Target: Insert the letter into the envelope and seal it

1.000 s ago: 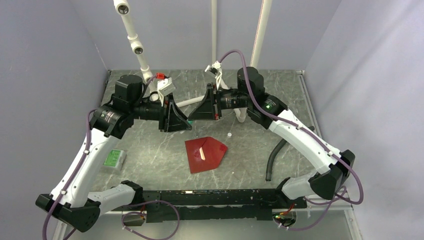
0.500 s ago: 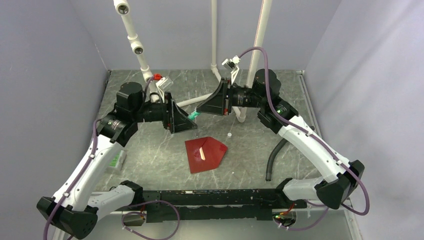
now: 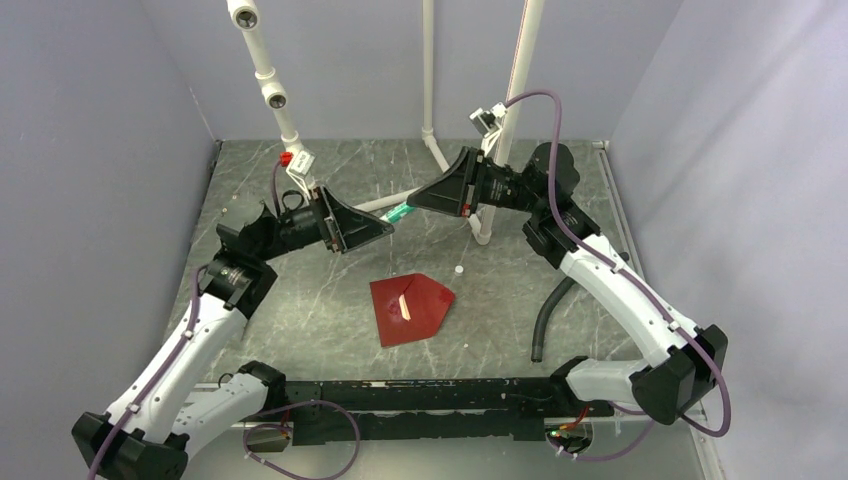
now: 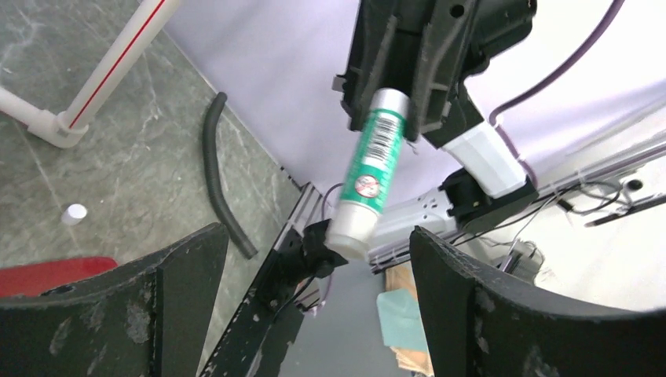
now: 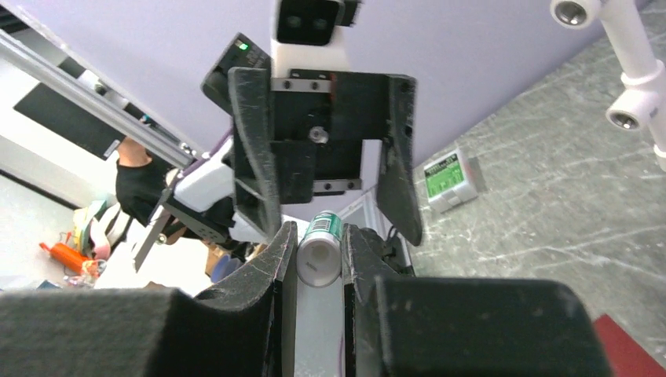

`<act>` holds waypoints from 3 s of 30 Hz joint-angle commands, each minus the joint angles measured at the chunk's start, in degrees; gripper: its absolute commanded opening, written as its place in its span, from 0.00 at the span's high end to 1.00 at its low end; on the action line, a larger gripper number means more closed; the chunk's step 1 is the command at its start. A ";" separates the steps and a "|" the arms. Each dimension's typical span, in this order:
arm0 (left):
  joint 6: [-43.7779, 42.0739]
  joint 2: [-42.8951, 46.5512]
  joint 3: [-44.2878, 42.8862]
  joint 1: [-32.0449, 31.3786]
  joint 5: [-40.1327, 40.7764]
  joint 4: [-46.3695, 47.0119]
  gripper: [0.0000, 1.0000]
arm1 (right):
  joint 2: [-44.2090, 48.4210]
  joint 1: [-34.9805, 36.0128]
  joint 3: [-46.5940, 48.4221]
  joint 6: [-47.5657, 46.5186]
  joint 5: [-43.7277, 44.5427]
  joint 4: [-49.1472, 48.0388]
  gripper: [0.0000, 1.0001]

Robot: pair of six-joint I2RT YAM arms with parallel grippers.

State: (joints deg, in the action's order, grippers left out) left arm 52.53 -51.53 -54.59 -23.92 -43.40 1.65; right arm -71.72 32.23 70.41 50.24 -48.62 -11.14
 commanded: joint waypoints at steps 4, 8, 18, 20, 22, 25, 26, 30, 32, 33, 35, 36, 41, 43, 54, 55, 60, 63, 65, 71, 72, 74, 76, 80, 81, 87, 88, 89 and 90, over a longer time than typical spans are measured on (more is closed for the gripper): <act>15.15 -1.51 3.37 0.27 3.18 17.62 0.11 | 1.23 -0.05 -1.01 6.50 -0.75 -10.43 1.00; 18.79 -1.52 4.32 0.22 4.58 23.30 0.23 | 0.78 -0.03 -2.38 9.86 -0.49 -13.82 1.00; 22.68 -3.59 4.64 0.19 2.57 29.22 0.48 | 0.20 -0.06 -2.30 10.57 1.31 -13.41 1.00; 22.51 -3.75 4.22 0.19 1.98 28.97 0.44 | 0.39 -0.06 -2.36 10.30 2.09 -13.03 1.00; 21.91 -3.67 3.90 0.19 1.67 27.79 0.42 | 0.51 -0.13 -2.31 9.88 3.04 -12.41 1.00; 21.18 -3.67 3.70 0.19 1.23 26.96 0.40 | 0.83 -0.28 -2.46 9.44 4.15 -11.95 1.00; 21.06 -3.71 3.63 0.19 0.88 27.04 0.40 | 0.88 -0.25 -2.54 9.45 4.49 -12.02 1.00; 20.24 -4.25 2.87 0.17 -0.47 27.08 0.47 | 0.45 -0.25 -2.30 9.27 4.30 -11.94 1.00; 19.92 -4.60 2.45 0.11 -0.95 26.94 0.53 | 0.31 -0.24 -2.29 9.12 4.27 -11.69 1.00; 19.77 -4.70 2.31 0.13 -0.93 26.77 0.56 | 0.22 -0.24 -2.34 9.03 4.20 -11.65 1.00; 19.57 -4.81 2.09 0.10 -1.09 26.67 0.64 | 0.11 -0.26 -2.38 8.85 4.19 -11.40 1.00; 19.47 -4.89 2.04 0.10 -1.22 26.70 0.66 | 0.16 -0.24 -2.38 8.75 4.34 -11.20 1.00; 19.14 -4.82 1.88 0.10 -1.38 26.95 0.81 | 0.25 -0.26 -2.21 8.69 4.65 -10.70 1.00; 18.57 -4.73 1.68 0.15 -1.04 26.42 0.91 | 0.33 -0.28 -1.98 8.52 4.60 -10.22 0.98; 17.14 -8.23 -1.66 0.12 -0.86 27.53 0.98 | -0.35 0.54 -2.57 12.40 1.07 -13.33 0.28; 17.35 -8.80 -1.96 0.11 -1.33 27.83 0.98 | -0.47 0.62 -2.42 12.45 0.87 -13.38 0.28; 18.26 -10.61 -2.26 0.12 -2.58 28.69 0.98 | -1.92 1.70 -0.74 13.08 -1.40 -14.62 0.29; 17.78 -11.20 -2.89 0.10 -3.68 28.02 0.98 | -2.65 2.29 0.19 13.31 -1.78 -14.83 0.30; 17.57 -11.25 -3.02 0.10 -4.20 27.63 0.98 | -2.80 2.31 0.57 13.07 -1.74 -14.59 0.32; 15.82 -10.67 -3.33 0.10 -4.56 24.13 0.98 | -3.22 2.31 1.13 12.46 -1.24 -13.81 0.41; 15.45 -10.48 -3.29 0.10 -4.25 23.51 0.97 | -3.21 2.31 1.20 12.40 -1.22 -13.94 0.44; 14.83 -10.15 -3.23 0.10 -3.96 22.76 0.98 | -3.20 2.31 1.30 12.03 -1.02 -14.00 0.50; 14.13 -9.73 -3.41 0.10 -3.49 21.49 0.97 | -2.79 2.31 1.43 10.69 -0.28 -12.79 0.53; 12.04 -8.59 -3.87 0.10 -2.50 18.27 0.97 | -2.04 2.31 1.48 8.24 1.30 -10.16 0.48; 11.39 -8.32 -4.11 0.10 -2.41 17.30 0.98 | -1.90 2.31 1.44 7.76 1.76 -9.68 0.44; 10.24 -7.76 -4.59 0.10 -2.17 15.41 0.97 | -1.84 2.31 1.15 7.89 2.15 -10.45 0.42; 10.39 -7.69 -4.44 0.10 -1.99 15.51 0.97 | -1.97 2.31 1.05 8.44 1.82 -10.96 0.46; 10.62 -7.51 -4.27 0.10 -1.77 15.94 0.98 | -2.07 2.31 0.98 8.78 1.62 -11.46 0.50; 10.92 -7.39 -4.03 0.10 -1.51 16.42 0.98 | -2.13 2.31 0.88 9.10 1.35 -11.97 0.54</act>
State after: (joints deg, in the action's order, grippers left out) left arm 64.79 -60.60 -56.62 -23.81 -46.06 17.76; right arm -75.26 34.37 69.06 58.85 -46.94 -19.18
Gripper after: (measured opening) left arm 0.261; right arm 0.524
